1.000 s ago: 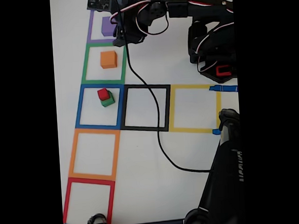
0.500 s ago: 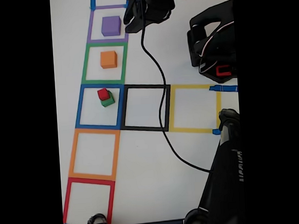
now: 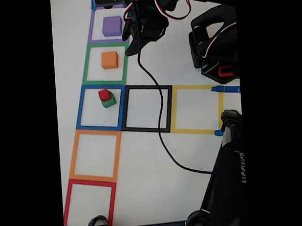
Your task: Tower of hanoi
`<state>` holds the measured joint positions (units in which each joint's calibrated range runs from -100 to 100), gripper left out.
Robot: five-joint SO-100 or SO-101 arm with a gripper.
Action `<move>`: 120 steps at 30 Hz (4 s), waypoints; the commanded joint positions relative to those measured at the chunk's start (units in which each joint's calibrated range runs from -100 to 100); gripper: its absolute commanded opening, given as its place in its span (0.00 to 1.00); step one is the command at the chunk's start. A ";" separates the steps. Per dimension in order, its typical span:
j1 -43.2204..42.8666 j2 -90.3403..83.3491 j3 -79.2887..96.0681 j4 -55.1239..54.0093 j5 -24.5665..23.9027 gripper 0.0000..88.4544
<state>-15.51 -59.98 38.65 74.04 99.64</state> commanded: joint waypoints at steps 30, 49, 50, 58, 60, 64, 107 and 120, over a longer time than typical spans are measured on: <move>1.12 25.71 52.35 -100.44 0.36 0.43; -0.12 63.66 39.63 -129.59 0.36 0.40; -0.31 64.30 39.08 -129.59 0.36 0.39; -2.61 67.69 37.90 -131.13 0.36 0.38; -2.81 68.58 37.54 -131.29 0.36 0.38; -3.48 70.20 37.08 -132.10 0.36 0.37; -8.94 72.22 35.45 -131.78 0.36 0.13; -10.00 72.13 36.17 -131.86 0.36 0.07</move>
<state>-24.75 12.79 74.94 -56.87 99.64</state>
